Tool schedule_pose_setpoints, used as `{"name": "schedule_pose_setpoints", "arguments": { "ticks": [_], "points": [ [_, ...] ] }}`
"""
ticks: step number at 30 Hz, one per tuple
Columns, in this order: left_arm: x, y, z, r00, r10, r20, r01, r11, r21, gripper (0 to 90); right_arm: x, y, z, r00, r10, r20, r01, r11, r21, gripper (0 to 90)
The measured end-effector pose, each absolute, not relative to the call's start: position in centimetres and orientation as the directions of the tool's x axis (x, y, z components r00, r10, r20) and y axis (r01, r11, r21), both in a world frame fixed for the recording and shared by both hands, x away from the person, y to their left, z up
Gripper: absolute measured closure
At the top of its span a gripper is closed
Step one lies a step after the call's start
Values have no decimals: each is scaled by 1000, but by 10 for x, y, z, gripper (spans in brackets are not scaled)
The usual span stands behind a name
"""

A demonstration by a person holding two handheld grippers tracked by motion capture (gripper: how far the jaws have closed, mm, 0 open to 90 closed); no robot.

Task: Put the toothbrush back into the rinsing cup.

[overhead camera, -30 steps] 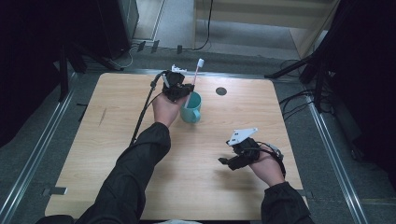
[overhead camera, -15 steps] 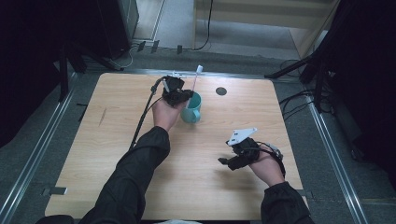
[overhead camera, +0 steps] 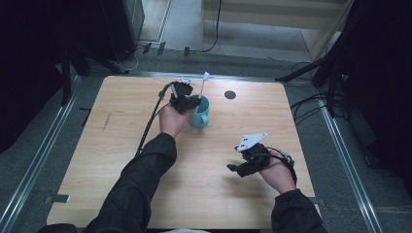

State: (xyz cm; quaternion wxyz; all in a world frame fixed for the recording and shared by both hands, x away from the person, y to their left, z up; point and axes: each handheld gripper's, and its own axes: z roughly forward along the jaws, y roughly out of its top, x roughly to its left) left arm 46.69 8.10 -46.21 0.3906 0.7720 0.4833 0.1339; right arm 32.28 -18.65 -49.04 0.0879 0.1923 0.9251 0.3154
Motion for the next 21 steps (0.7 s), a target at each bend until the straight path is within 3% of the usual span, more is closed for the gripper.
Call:
{"name": "schedule_pose_setpoints", "arguments": {
  "ticks": [21],
  "points": [
    [471, 81, -462, 486, 855, -182, 671, -231, 705, 832, 323, -186, -490, -911, 409, -42, 298, 727, 618, 264]
  ]
}}
